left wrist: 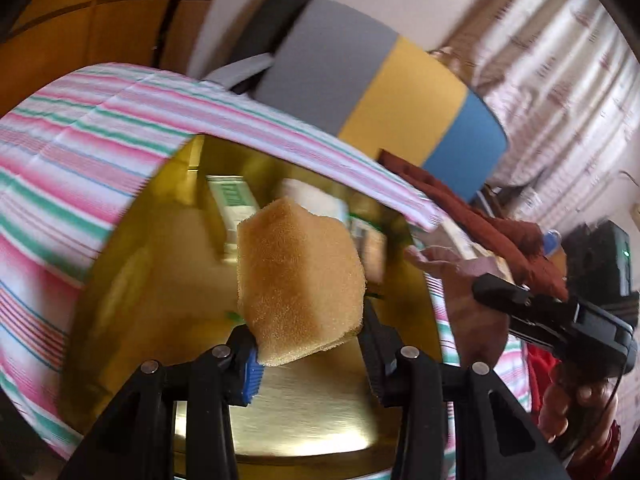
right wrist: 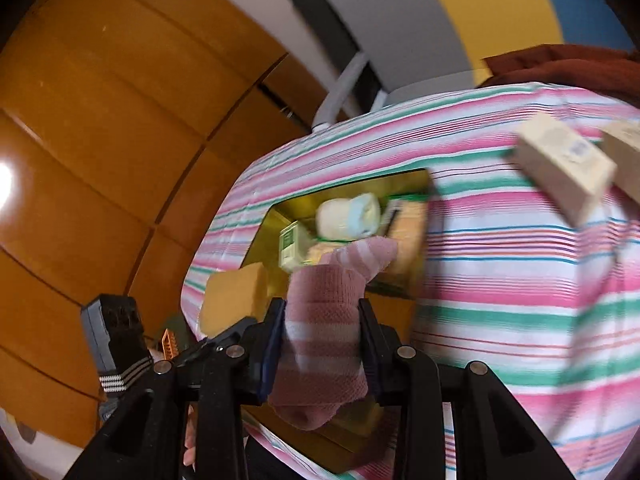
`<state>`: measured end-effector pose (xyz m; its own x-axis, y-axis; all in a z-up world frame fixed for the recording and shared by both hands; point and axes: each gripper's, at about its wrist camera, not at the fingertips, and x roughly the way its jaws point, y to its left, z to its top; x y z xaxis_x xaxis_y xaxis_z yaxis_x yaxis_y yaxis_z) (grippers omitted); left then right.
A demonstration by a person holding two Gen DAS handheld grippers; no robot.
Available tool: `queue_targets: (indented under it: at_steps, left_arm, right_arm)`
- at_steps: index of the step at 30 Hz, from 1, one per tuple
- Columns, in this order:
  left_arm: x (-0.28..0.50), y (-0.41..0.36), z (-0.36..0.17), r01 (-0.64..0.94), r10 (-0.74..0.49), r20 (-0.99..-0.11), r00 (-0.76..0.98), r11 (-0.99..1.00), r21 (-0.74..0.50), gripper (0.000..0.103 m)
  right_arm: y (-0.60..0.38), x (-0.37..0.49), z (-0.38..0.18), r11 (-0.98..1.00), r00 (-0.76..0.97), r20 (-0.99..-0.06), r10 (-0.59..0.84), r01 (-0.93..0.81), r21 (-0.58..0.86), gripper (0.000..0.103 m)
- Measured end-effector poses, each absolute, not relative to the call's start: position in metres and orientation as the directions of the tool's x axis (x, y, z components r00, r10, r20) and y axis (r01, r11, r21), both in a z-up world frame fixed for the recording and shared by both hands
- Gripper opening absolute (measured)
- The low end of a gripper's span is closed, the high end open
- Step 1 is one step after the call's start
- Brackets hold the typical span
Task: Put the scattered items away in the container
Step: 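Carry the yellow sponge and pink sock over the gold tray, then open the left tool to drop the sponge while the right tool releases the sock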
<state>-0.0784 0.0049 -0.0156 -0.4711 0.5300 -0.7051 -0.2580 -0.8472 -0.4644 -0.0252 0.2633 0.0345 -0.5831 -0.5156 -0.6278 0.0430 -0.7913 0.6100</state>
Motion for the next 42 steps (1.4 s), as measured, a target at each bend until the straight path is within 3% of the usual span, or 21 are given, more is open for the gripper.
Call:
queue_targets:
  at_steps: [13, 18, 22, 25, 35, 39, 42]
  left_arm:
    - [-0.129, -0.017, -0.047, -0.226, 0.413, -0.804, -0.429, -0.910, -0.347, 0.042]
    - [-0.153, -0.008, -0.051, -0.214, 0.362, -0.829, -0.426, -0.931, -0.296, 0.047]
    - [-0.158, -0.008, -0.050, -0.180, 0.359, -0.842, -0.402, -0.933, -0.312, 0.056]
    - [-0.155, -0.011, -0.047, -0.155, 0.379, -0.831, -0.407, -0.925, -0.347, 0.057]
    - [-0.129, -0.021, -0.022, -0.113, 0.381, -0.776, -0.503, -0.919, -0.378, 0.057]
    - [-0.118, -0.016, -0.013, -0.119, 0.398, -0.754, -0.523, -0.910, -0.397, 0.057]
    - [-0.108, -0.005, -0.011, -0.137, 0.417, -0.750, -0.514, -0.903, -0.408, 0.057]
  right_arm:
    - [0.216, -0.086, -0.008, -0.829, -0.539, -0.714, -0.447, -0.050, 0.557, 0.036]
    - [0.211, -0.105, -0.018, -0.853, -0.553, -0.735, -0.392, -0.082, 0.516, 0.040]
    - [0.214, -0.106, -0.019, -0.854, -0.567, -0.732, -0.377, -0.092, 0.512, 0.051]
    - [0.218, -0.099, -0.011, -0.858, -0.593, -0.715, -0.372, -0.075, 0.508, 0.066]
    - [0.229, -0.073, -0.003, -0.833, -0.611, -0.672, -0.419, -0.036, 0.552, 0.068]
    - [0.230, -0.064, -0.001, -0.825, -0.614, -0.661, -0.432, -0.028, 0.565, 0.082]
    - [0.235, -0.055, 0.004, -0.834, -0.624, -0.659, -0.420, -0.021, 0.551, 0.087]
